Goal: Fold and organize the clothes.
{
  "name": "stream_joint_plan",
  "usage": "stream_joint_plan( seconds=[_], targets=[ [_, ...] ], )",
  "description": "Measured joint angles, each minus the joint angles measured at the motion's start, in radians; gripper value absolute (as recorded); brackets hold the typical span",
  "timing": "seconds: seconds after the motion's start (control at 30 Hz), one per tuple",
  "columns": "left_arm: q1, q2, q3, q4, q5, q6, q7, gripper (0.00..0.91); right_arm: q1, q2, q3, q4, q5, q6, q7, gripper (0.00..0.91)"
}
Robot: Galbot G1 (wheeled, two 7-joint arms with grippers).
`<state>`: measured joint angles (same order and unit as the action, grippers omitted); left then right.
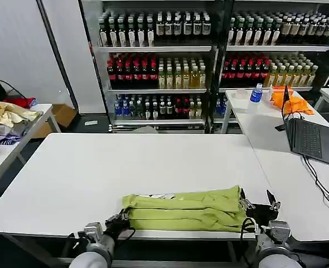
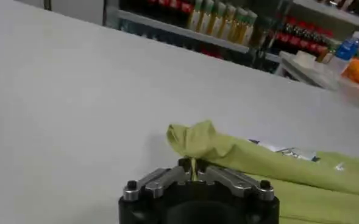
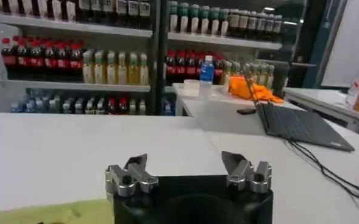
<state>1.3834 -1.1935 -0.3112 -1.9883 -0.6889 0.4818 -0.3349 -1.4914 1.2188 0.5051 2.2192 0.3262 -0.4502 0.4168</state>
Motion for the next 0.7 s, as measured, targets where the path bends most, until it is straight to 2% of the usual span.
stream_joint_plan(
  seconds=[0.7],
  targets=[
    [-0.053, 0.249, -0.326, 0.010, -0.214, 0.034, 0.012, 0.020, -0.019, -0.008, 0.009, 0.033, 0.006, -0.001, 0.001, 0.725]
  ],
)
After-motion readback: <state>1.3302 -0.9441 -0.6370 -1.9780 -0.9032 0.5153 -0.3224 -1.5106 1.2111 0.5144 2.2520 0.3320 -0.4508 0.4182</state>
